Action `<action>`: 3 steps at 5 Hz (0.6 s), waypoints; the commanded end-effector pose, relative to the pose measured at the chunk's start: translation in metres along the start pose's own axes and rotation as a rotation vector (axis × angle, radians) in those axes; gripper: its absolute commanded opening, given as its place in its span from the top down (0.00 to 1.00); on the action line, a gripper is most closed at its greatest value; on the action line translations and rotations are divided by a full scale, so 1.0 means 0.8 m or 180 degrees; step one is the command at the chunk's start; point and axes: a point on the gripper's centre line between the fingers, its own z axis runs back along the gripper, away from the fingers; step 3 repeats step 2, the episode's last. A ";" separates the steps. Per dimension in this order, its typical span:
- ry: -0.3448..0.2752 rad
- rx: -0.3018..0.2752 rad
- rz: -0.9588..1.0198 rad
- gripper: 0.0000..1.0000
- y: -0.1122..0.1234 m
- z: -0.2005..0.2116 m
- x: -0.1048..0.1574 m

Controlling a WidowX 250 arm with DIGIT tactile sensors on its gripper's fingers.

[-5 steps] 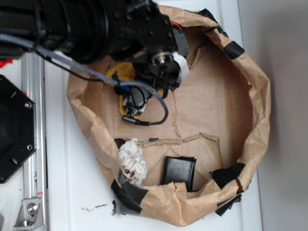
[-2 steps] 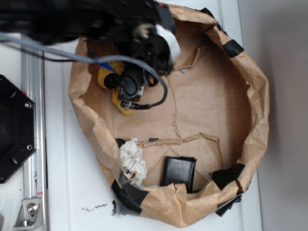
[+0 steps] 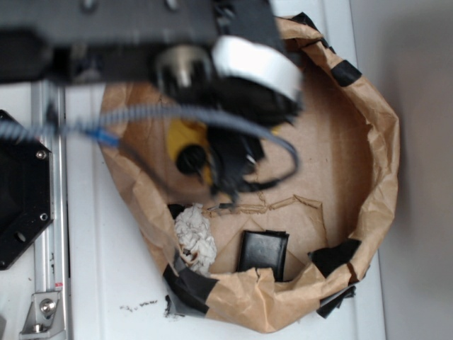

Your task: Grab the yellow cloth.

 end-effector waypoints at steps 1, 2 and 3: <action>-0.0389 0.0036 0.0927 1.00 -0.007 0.033 0.008; -0.0049 0.0630 0.1309 0.28 -0.007 0.019 -0.006; -0.0049 0.0630 0.1309 0.28 -0.007 0.019 -0.006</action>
